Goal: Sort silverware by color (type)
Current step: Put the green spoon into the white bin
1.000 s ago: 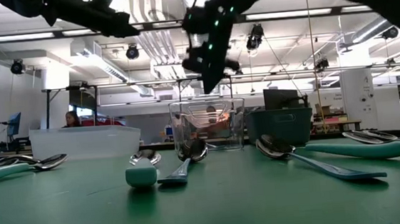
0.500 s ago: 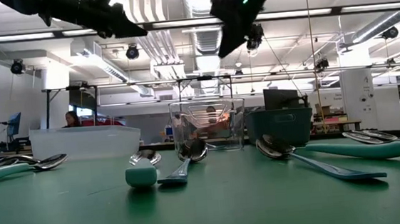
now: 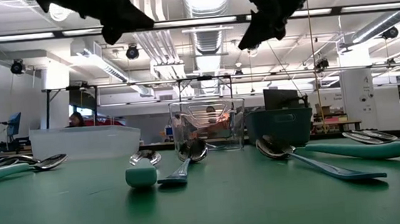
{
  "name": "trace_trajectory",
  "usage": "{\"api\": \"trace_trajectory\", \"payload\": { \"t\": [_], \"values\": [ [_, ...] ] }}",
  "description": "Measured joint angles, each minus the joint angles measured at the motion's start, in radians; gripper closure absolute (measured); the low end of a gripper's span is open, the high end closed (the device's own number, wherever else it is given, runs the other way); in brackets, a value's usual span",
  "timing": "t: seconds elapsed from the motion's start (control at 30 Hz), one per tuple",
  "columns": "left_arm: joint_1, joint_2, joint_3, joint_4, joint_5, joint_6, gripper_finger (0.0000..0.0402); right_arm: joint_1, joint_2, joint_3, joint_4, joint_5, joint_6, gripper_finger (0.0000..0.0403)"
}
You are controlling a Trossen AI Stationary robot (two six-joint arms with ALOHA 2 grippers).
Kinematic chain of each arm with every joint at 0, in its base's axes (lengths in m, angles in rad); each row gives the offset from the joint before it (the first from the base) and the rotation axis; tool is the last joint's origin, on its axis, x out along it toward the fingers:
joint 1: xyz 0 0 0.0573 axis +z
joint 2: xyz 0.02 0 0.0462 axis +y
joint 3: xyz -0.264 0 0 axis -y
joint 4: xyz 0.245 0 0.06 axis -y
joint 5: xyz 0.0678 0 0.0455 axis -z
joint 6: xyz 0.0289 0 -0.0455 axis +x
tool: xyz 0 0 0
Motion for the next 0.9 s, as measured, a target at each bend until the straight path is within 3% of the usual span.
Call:
{"api": "trace_trajectory", "payload": {
  "t": [0.23, 0.9],
  "values": [
    [-0.1, 0.029, 0.098, -0.273, -0.006, -0.215, 0.0401, 0.003, -0.04, -0.084, 0.046, 0.0, -0.008, 0.039],
    [-0.465, 0.141, 0.102, -0.584, 0.057, -1.083, 0.0401, 0.003, -0.033, -0.111, 0.049, 0.0, -0.025, 0.039]
  ]
}}
